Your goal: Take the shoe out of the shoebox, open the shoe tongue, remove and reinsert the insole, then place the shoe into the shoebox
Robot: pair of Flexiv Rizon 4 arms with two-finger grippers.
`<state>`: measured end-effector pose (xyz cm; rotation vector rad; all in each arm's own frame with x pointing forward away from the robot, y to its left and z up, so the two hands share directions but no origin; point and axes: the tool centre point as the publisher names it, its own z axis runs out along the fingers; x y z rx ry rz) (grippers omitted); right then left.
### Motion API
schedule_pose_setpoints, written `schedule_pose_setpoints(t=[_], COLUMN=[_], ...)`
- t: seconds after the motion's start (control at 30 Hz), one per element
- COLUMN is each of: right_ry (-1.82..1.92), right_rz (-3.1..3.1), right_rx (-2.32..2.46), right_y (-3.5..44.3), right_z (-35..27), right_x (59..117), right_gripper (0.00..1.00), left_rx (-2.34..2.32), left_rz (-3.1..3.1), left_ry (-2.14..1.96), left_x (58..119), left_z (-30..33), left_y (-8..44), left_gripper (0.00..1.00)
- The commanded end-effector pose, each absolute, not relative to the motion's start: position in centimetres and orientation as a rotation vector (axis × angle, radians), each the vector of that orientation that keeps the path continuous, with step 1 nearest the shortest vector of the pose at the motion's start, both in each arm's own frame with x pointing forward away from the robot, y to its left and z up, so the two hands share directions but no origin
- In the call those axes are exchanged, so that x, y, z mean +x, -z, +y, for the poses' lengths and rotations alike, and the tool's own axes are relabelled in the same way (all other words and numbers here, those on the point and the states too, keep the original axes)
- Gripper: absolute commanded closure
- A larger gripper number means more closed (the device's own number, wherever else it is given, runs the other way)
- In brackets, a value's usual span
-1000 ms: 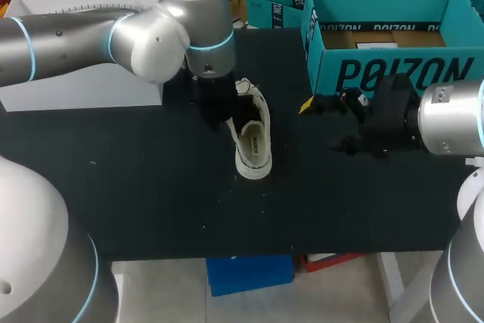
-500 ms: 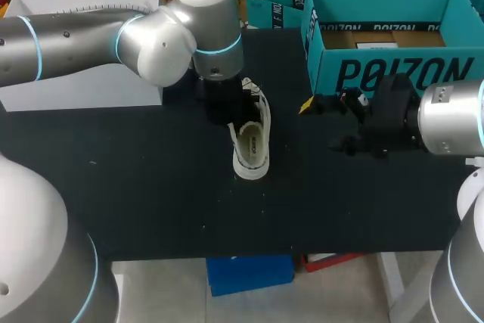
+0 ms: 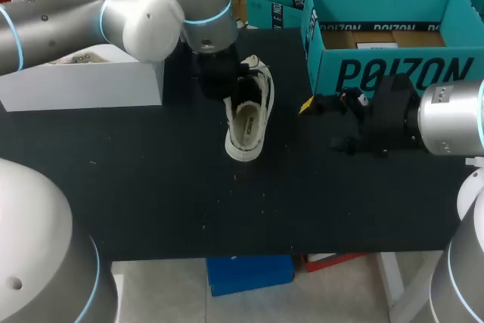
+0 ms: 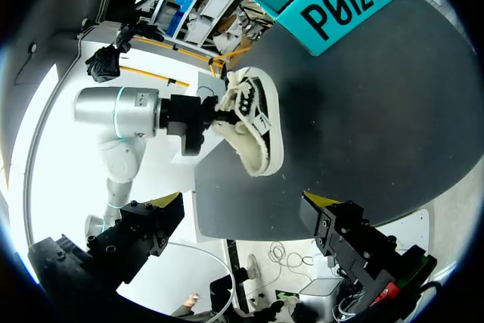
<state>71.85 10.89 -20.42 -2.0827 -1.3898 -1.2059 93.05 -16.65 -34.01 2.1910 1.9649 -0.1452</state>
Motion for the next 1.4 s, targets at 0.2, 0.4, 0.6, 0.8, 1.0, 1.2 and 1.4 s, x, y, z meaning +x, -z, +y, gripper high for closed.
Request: schedule_pose_setpoints(t=[0.2,0.4,0.6,0.8,1.0,1.2,1.4], right_ry=[1.206,1.206,1.206,1.206,1.206,1.206,1.206], right_rz=[-1.39,-1.39,-1.39,-1.39,-1.39,-1.39,-1.39], right_rx=[-2.083,-2.083,-2.083,-2.083,-2.083,-2.083,-2.083], right_y=[20.5,20.5,20.5,20.5,20.5,20.5,20.5], right_z=[10.9,10.9,10.9,10.9,10.9,10.9,10.9], right_x=[71.9,71.9,71.9,71.9,71.9,71.9,71.9], right_gripper=[0.0,0.0,0.0,0.0,0.0,0.0,0.0], left_rx=[2.179,2.179,2.179,2.179,2.0,1.642,1.121], left_rz=[1.933,1.933,1.933,1.933,2.106,2.322,2.62], left_ry=[0.125,0.125,0.125,0.125,0.186,0.159,0.14], left_x=[91.7,91.7,91.7,91.7,93.7,97.2,101.6], left_z=[-14.8,-14.8,-14.8,-14.8,-15.1,-14.6,-13.0], left_y=[26.9,26.9,26.9,26.9,26.2,24.1,22.1], left_gripper=[1.0,1.0,1.0,1.0,1.0,1.0,1.0])
